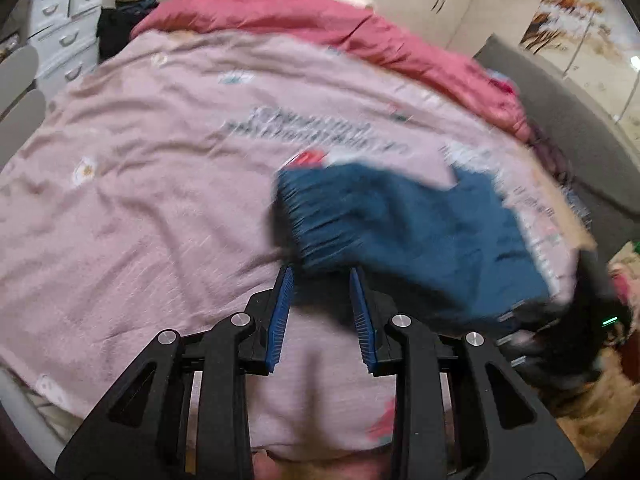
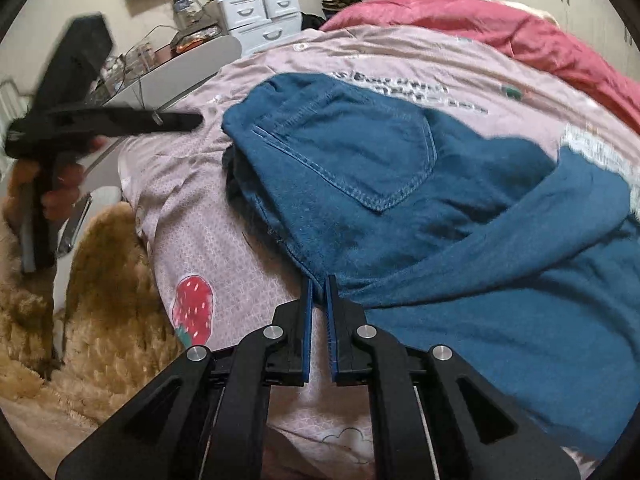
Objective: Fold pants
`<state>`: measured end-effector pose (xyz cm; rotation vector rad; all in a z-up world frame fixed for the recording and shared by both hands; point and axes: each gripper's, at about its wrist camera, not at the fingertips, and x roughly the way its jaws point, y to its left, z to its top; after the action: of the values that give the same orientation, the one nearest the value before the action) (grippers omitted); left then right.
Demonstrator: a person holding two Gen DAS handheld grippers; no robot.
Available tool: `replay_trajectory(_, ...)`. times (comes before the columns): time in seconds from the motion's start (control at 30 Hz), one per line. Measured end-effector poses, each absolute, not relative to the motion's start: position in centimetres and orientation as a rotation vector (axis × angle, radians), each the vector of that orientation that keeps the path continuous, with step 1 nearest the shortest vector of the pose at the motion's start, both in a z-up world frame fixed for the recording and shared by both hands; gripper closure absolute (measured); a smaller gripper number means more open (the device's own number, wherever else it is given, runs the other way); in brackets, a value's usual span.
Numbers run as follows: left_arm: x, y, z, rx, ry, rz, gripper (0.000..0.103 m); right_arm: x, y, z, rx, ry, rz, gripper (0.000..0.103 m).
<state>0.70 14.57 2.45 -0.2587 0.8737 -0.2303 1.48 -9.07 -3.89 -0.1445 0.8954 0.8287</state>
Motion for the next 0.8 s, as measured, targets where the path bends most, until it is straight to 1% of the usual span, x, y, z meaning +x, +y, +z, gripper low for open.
replay_trajectory(0.03, 0.9, 13.9, 3.0, -0.275, 0.858, -0.256, 0.078, 1.4, -9.2, -3.9, -0.129, 0.903, 0.840, 0.098)
replay_trajectory(0.07, 1.4, 12.9, 3.4, -0.291, 0.847, -0.281, 0.072, 1.2, -9.2, -4.0, -0.111, 0.924, 0.871, 0.099)
replay_trajectory(0.13, 2.5, 10.6, 3.5, -0.250, 0.850, -0.303, 0.067, 0.6, -8.8, -4.4, -0.117, 0.956, 0.889, 0.099)
replay_trajectory(0.2, 4.0, 8.4, 2.5, -0.148, 0.887, -0.266, 0.067, -0.5, -8.6, -4.3, -0.167, 0.952, 0.881, 0.098)
replay_trajectory(0.27, 4.9, 7.4, 0.8, -0.069, 0.953, -0.196, 0.067, -1.1, -9.4, -3.1, -0.125, 0.931, 0.890, 0.098)
replay_trajectory(0.3, 5.1, 7.1, -0.1, -0.041, 0.982, -0.175, 0.067, -1.1, -9.9, -2.4, -0.110, 0.914, 0.880, 0.095)
replay_trajectory(0.33, 5.0, 7.2, -0.6, -0.035, 0.990, -0.177, 0.067, -0.9, -10.5, -1.4, -0.097, 0.887, 0.859, 0.089)
replay_trajectory(0.37, 4.7, 7.0, -0.9, -0.027, 0.990, -0.183, 0.067, -0.5, -11.0, -0.6, -0.090, 0.862, 0.834, 0.085)
replay_trajectory(0.43, 4.1, 7.0, -1.3, -0.012, 0.987, -0.185, 0.067, 0.8, -11.8, 0.9, -0.071, 0.807, 0.780, 0.068)
replay_trajectory(0.57, 3.1, 7.9, -2.3, -0.048, 1.015, -0.186, 0.067, 4.0, -11.4, 0.8, -0.070, 0.804, 0.726, 0.064)
replay_trajectory(0.63, 3.0, 7.8, -2.5, -0.051, 1.018, -0.189, 0.067, 5.6, -10.7, -1.0, -0.097, 0.866, 0.677, 0.059)
replay_trajectory(0.7, 2.7, 7.7, -2.6, -0.050, 1.012, -0.191, 0.067, 7.0, -10.2, -3.5, -0.107, 0.975, 0.640, 0.057)
replay_trajectory(0.73, 2.6, 7.7, -2.5, -0.049, 1.006, -0.194, 0.067, 7.2, -10.2, -4.3, -0.090, 0.991, 0.638, 0.057)
replay_trajectory(0.8, 2.2, 7.7, -2.1, -0.045, 0.982, -0.209, 0.067, 7.0, -10.7, -4.0, -0.081, 0.970, 0.675, 0.054)
